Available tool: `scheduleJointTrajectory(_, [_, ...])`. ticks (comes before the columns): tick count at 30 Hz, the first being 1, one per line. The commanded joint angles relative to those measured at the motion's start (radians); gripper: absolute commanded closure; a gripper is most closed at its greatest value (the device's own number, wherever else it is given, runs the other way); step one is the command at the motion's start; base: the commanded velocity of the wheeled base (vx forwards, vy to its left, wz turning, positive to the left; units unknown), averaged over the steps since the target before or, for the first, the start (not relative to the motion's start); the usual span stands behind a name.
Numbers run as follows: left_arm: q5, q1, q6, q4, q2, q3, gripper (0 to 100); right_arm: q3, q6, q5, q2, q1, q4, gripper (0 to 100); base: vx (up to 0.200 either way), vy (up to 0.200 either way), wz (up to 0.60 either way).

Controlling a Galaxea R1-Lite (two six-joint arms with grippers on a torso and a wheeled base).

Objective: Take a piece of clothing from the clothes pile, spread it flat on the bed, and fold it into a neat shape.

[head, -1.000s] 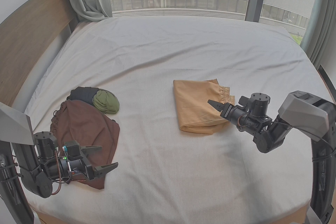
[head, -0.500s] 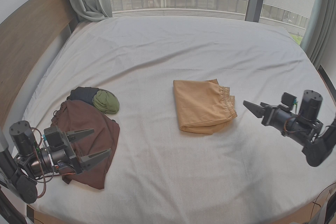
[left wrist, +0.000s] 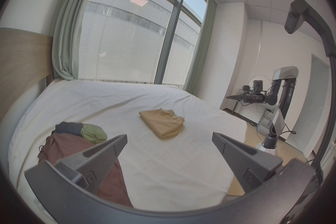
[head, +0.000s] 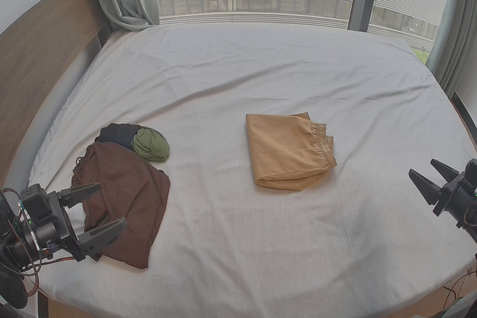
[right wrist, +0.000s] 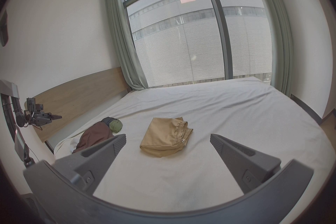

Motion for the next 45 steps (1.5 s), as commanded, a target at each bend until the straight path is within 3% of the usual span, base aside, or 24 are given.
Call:
scheduleJointTrajectory(1, [0.001,0.034,-0.006,0.250,-0.313,0.018,0,0.046,-0.005,0.015,-0.250,-0.024,0.051,0,0.000,0.000,0.00])
scheduleJointTrajectory(8, [0.001,0.033,-0.064,0.594,-0.673,0.018,0,0.046,-0.004,0.015,-0.556,-0.027,0.249,0,0.000,0.000,0.00])
scheduleJointTrajectory(18, [0.006,0.031,-0.113,1.036,-1.162,0.018,0,0.046,0.012,0.009,-1.175,-0.027,0.815,0,0.000,0.000,0.00])
scheduleJointTrajectory(21, [0.008,0.034,-0.121,1.129,-1.276,0.018,0,0.046,0.012,-0.014,-1.259,-0.035,0.919,0,0.000,0.000,0.00])
scheduleJointTrajectory(23, [0.032,0.033,-0.061,1.229,-1.317,0.018,0,0.046,0.021,-0.123,-1.245,-0.035,0.942,0,0.000,0.000,0.00])
scheduleJointTrajectory(26, [0.081,0.034,-0.033,1.226,-1.316,0.017,0,0.046,0.012,-0.174,-1.245,-0.035,1.002,0,0.000,0.000,0.00])
scheduleJointTrajectory(29, [0.207,0.034,-0.021,1.226,-1.316,0.017,0,0.046,-0.019,-0.309,-1.245,-0.036,1.162,0,0.000,0.000,0.00])
scheduleJointTrajectory(32, [0.383,0.034,-0.012,1.226,-1.316,0.017,0,0.046,-0.028,-0.410,-1.240,-0.036,1.166,0,0.000,0.000,0.00])
scheduleJointTrajectory(35, [0.515,0.034,-0.009,1.228,-1.316,0.018,0,0.046,-0.062,-0.399,-1.240,-0.036,1.165,0,0.000,0.000,0.00])
scheduleJointTrajectory(36, [0.515,0.034,-0.009,1.228,-1.316,0.018,0,0.046,-0.062,-0.399,-1.240,-0.036,1.165,0,0.000,0.000,0.00])
scheduleJointTrajectory(38, [0.604,0.034,-0.010,1.226,-1.316,0.017,0,0.046,-0.076,-0.267,-1.247,-0.024,1.166,0,0.000,0.000,0.00])
scheduleJointTrajectory(39, [0.629,0.036,-0.007,1.226,-1.314,0.018,0,0.046,-0.067,-0.243,-1.257,-0.009,1.169,0,0.000,0.000,0.00])
scheduleJointTrajectory(41, [0.661,0.036,-0.001,1.229,-1.314,0.018,0,0.046,-0.051,-0.244,-1.290,0.028,1.174,0,0.000,0.000,0.00])
scheduleJointTrajectory(42, [0.701,0.038,-0.003,1.238,-1.316,0.018,0,0.046,-0.060,-0.275,-1.334,0.050,1.177,0,0.000,0.000,0.00])
scheduleJointTrajectory(45, [0.716,0.036,0.017,1.241,-1.316,0.018,0,0.046,-0.047,-0.333,-1.334,0.042,1.172,0,0.000,0.000,0.00])
